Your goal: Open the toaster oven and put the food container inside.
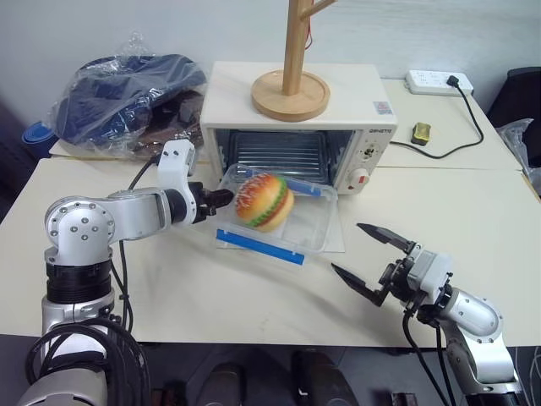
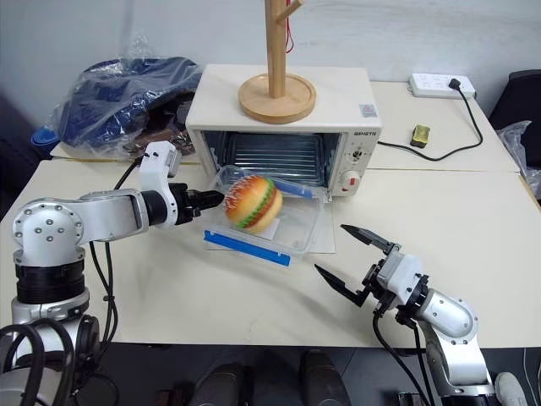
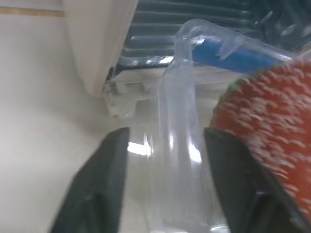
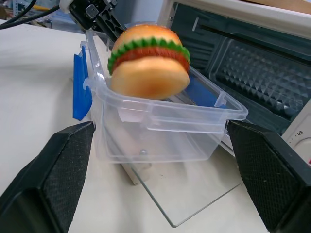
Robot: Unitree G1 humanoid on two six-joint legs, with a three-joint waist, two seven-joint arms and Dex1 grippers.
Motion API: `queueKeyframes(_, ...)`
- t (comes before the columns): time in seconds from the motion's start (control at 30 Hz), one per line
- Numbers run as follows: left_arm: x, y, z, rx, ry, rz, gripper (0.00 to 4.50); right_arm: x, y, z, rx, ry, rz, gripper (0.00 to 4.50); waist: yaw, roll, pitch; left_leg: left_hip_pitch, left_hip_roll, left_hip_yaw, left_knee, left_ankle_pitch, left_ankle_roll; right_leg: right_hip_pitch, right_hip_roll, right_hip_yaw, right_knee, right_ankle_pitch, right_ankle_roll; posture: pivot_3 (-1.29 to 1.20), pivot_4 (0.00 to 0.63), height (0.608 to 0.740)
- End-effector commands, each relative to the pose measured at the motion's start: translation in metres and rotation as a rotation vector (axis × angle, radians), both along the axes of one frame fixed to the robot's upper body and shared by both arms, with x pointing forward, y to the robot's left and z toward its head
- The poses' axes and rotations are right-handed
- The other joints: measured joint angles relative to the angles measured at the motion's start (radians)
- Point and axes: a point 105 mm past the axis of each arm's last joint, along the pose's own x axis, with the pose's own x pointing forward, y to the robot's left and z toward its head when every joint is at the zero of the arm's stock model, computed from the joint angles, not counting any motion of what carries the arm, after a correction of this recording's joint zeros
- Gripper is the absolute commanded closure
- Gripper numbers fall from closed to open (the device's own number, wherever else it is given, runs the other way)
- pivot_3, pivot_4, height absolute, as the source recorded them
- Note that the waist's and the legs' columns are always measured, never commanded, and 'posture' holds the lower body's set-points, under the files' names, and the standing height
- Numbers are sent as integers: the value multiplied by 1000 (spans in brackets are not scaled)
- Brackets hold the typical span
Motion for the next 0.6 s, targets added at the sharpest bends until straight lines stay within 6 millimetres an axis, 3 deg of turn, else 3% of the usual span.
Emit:
queueKeyframes(0.03,-12,11,41,-49,-180,-81,1519,-9,0,18,10,23,55,0,-5,0,0,0,0,0,0,0,0,0,0,0,0,0,0,0,150,740)
queueKeyframes(0.13,-23,40,45,66,-254,-133,1519,-19,4,12,-47,148,147,0,-11,1,0,1,1,1,-2,0,-2,-1,2,1,0,0,-1,0,150,740)
queueKeyframes(0.27,-45,57,30,246,-276,-350,2688,-39,7,-6,-190,348,265,1263,-2,2,1,2,3,1,-4,0,-3,0,4,1,-1,-2,-4,0,150,740)
queueKeyframes(0.37,-70,45,0,301,-274,-616,3611,-53,20,-11,-211,435,352,2307,11,2,1,2,2,0,-4,1,-1,2,1,-1,-3,-3,-6,0,150,740)
queueKeyframes(0.47,-81,23,-26,233,-299,-740,4486,-47,35,-8,-193,408,367,3297,23,2,1,2,2,-1,-5,-3,6,3,-2,-1,-5,-3,-6,0,150,740)
queueKeyframes(0.57,-81,1,-44,172,-331,-768,4500,-31,43,-6,-192,358,339,4302,24,2,1,0,1,-1,-3,-5,10,3,-3,-1,-7,-1,-3,0,150,740)
queueKeyframes(0.6,-77,-4,-47,167,-345,-756,4500,-24,42,-5,-192,349,320,4448,24,2,1,0,1,-1,-3,-5,11,3,-3,-1,-7,-1,-2,0,150,740)
